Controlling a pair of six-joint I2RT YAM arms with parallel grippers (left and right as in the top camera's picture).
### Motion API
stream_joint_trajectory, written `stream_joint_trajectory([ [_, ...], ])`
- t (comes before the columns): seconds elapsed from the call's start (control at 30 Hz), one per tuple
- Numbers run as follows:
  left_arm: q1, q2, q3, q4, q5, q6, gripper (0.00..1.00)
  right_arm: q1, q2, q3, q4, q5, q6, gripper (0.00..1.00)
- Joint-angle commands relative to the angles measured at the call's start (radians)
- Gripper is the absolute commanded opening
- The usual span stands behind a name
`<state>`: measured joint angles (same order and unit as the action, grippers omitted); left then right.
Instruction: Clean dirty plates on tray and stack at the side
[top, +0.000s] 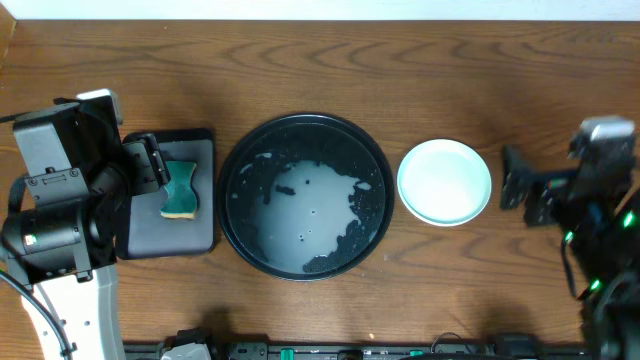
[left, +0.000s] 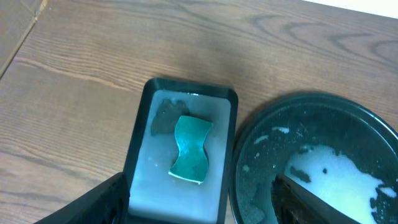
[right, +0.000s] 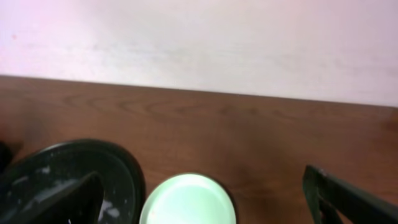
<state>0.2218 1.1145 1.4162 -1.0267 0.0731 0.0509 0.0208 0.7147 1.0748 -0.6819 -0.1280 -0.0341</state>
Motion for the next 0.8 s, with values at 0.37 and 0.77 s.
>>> stream_joint_trajectory([
  [0.37,0.002,-0.002,0.011,-0.002,0.006,0.001,0.73,0.011,-0.472,-0.775,0.541,-0.060,0.003,0.99],
  [0.77,0.002,-0.002,0.011,-0.002,0.006,0.001,0.74,0.011,-0.674,-1.070,0.657,-0.001,0.100,0.99],
])
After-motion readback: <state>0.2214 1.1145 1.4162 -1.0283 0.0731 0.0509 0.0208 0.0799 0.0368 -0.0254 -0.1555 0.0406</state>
